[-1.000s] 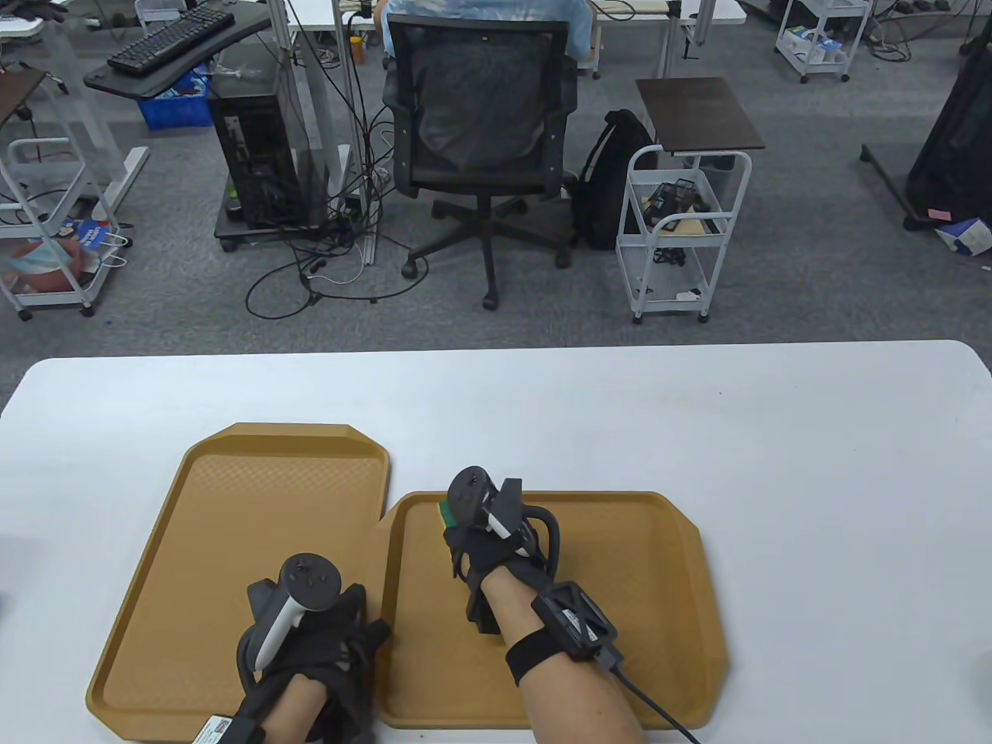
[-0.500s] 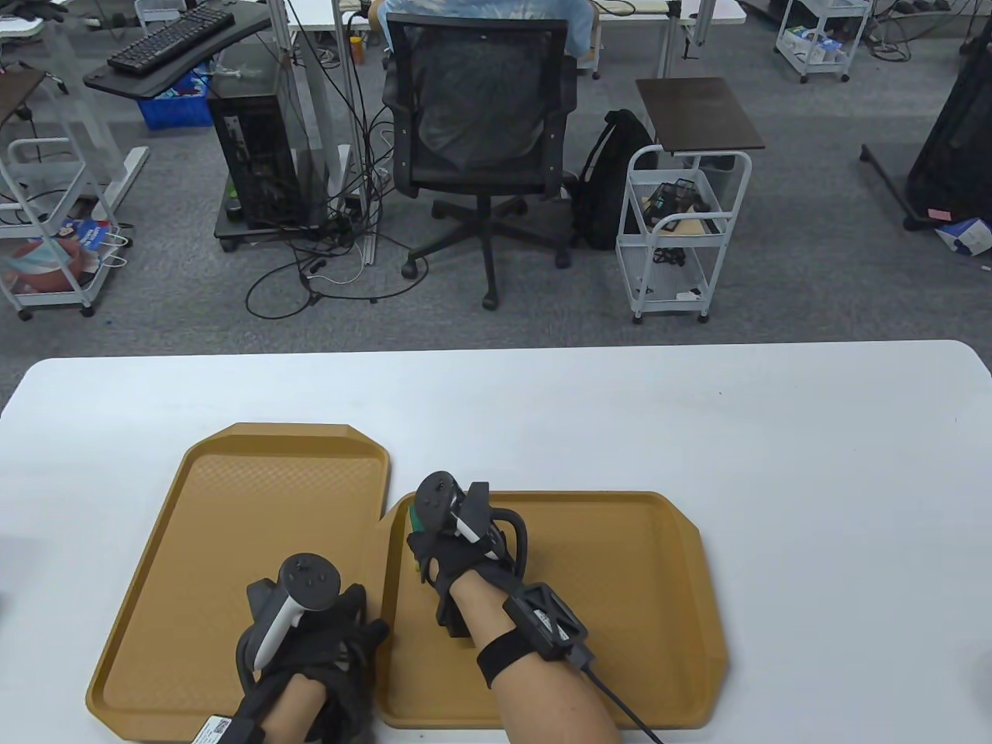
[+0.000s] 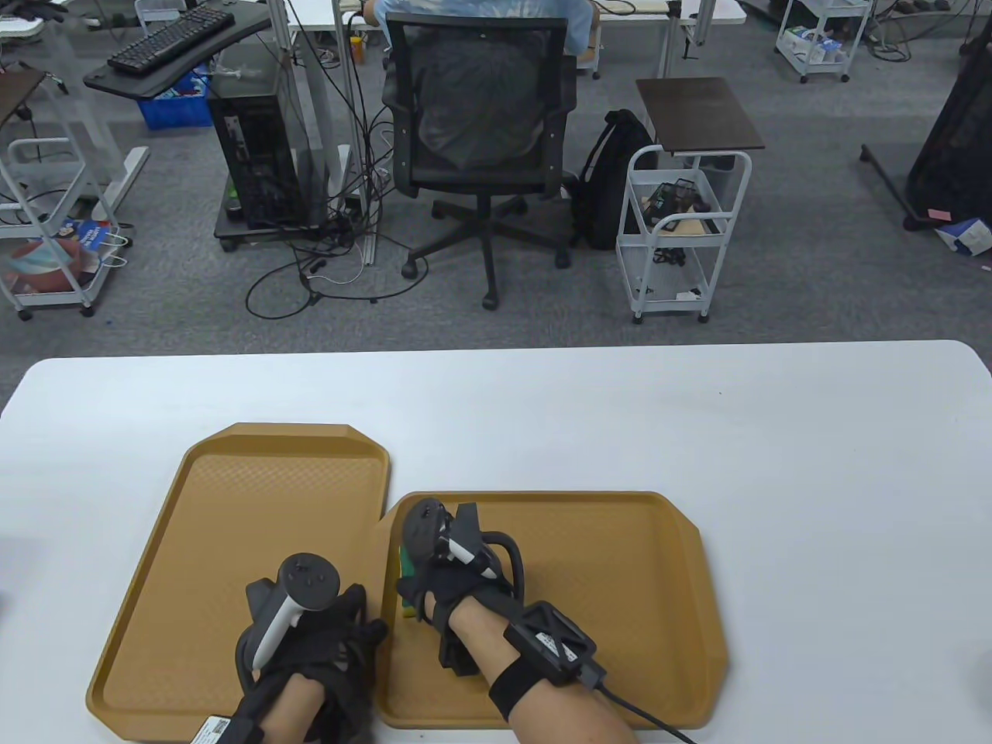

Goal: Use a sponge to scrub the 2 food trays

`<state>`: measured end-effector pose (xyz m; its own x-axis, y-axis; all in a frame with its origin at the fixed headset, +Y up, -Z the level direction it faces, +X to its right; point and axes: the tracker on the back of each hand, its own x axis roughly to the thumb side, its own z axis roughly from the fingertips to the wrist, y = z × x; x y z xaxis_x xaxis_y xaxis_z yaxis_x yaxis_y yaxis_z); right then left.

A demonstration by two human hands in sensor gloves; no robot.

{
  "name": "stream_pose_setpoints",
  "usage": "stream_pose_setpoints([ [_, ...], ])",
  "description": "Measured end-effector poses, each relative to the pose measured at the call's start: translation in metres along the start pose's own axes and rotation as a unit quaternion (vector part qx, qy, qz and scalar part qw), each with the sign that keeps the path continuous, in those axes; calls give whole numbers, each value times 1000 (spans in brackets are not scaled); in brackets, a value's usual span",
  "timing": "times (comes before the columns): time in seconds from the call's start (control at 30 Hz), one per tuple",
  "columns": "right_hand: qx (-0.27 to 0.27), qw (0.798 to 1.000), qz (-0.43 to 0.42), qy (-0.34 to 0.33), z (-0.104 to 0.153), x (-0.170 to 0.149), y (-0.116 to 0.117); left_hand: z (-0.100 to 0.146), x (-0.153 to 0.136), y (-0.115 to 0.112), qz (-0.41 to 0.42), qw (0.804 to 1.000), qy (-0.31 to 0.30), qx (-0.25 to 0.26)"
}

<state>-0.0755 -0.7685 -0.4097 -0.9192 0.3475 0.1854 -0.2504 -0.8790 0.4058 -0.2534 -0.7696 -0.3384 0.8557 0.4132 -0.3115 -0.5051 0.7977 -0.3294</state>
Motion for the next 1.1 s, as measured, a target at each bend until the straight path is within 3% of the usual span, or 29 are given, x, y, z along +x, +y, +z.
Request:
stream_pose_setpoints([
  [0.37,48,998,2,-31,53,10,23,0,0,0,0,1000,0,1],
  [0.73,54,993,83,-65,79,23,37,0,0,-1,-5,1000,0,1],
  [0.97,64,993,81,-61,86,1,31,0,0,-1,-4,1000,0,1],
  [1.1,63,994,81,-43,97,-27,22,0,0,-1,-4,1000,0,1],
])
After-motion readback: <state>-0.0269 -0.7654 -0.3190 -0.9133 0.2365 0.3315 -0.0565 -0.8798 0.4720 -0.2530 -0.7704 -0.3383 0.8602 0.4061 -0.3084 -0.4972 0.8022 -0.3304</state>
